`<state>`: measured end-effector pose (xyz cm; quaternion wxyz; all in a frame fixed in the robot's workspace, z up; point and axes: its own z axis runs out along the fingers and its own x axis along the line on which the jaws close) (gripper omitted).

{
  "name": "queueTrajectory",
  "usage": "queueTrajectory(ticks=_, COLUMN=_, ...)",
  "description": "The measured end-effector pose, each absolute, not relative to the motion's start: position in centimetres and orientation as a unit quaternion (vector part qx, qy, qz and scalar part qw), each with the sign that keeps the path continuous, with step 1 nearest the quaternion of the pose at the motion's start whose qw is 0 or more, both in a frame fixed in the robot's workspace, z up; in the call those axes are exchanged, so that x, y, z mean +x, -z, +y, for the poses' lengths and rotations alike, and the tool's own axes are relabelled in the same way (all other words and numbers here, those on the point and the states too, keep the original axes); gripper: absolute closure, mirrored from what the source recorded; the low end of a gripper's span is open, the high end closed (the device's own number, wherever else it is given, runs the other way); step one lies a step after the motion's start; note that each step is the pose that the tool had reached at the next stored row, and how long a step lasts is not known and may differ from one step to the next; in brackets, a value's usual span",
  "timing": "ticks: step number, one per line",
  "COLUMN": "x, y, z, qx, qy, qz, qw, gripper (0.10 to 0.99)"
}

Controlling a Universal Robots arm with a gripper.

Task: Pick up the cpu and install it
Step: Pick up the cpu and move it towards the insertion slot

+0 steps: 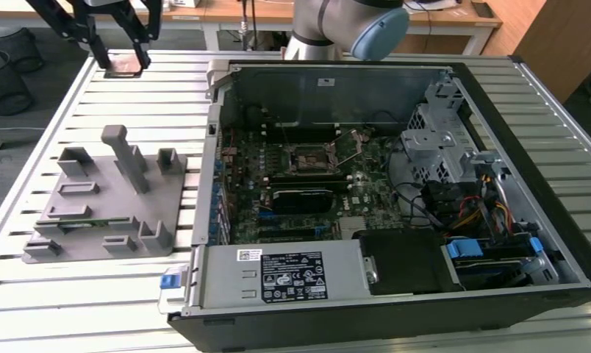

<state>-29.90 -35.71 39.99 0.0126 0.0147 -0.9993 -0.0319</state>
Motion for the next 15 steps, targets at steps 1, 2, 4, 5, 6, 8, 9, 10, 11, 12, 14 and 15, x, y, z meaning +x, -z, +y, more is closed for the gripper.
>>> queueTrajectory(ticks=1, x=-29.9, y=-40.0, z=-35.7, qx=0.015, qy=0.032, qz=-0.999, qw=0.013, gripper=0.561)
queueTrajectory(ticks=2, x=-29.8, y=-40.0, z=-35.7, qx=0.015, qy=0.032, qz=-0.999, qw=0.013, gripper=0.561)
queueTrajectory(ticks=4, x=-29.7, y=-40.0, z=-35.7, qx=0.015, qy=0.032, qz=-0.999, qw=0.013, gripper=0.561)
queueTrajectory(ticks=5, x=-29.6, y=-40.0, z=-35.7, qx=0.015, qy=0.032, qz=-0.999, qw=0.013, gripper=0.561)
queueTrajectory(ticks=6, x=-29.6, y=-40.0, z=-35.7, qx=0.015, qy=0.032, qz=-0.999, qw=0.013, gripper=0.561)
queueTrajectory(ticks=8, x=-29.4, y=-40.0, z=-35.7, qx=0.015, qy=0.032, qz=-0.999, qw=0.013, gripper=0.561)
queueTrajectory(ticks=9, x=-29.3, y=-39.9, z=-35.7, qx=0.015, qy=0.032, qz=-0.999, qw=0.013, gripper=0.561)
queueTrajectory(ticks=10, x=-29.3, y=-39.9, z=-35.7, qx=0.015, qy=0.032, qz=-0.999, qw=0.013, gripper=0.561)
queueTrajectory(ticks=11, x=-29.2, y=-39.9, z=-35.7, qx=0.015, qy=0.032, qz=-0.999, qw=0.013, gripper=0.561)
queueTrajectory(ticks=12, x=-29.1, y=-39.9, z=-35.7, qx=0.015, qy=0.032, qz=-0.999, qw=0.012, gripper=0.561)
queueTrajectory(ticks=14, x=-29.0, y=-39.9, z=-35.7, qx=0.015, qy=0.032, qz=-0.999, qw=0.013, gripper=0.561)
queueTrajectory(ticks=15, x=-28.8, y=-39.9, z=-35.7, qx=0.015, qy=0.032, qz=-0.999, qw=0.013, gripper=0.561)
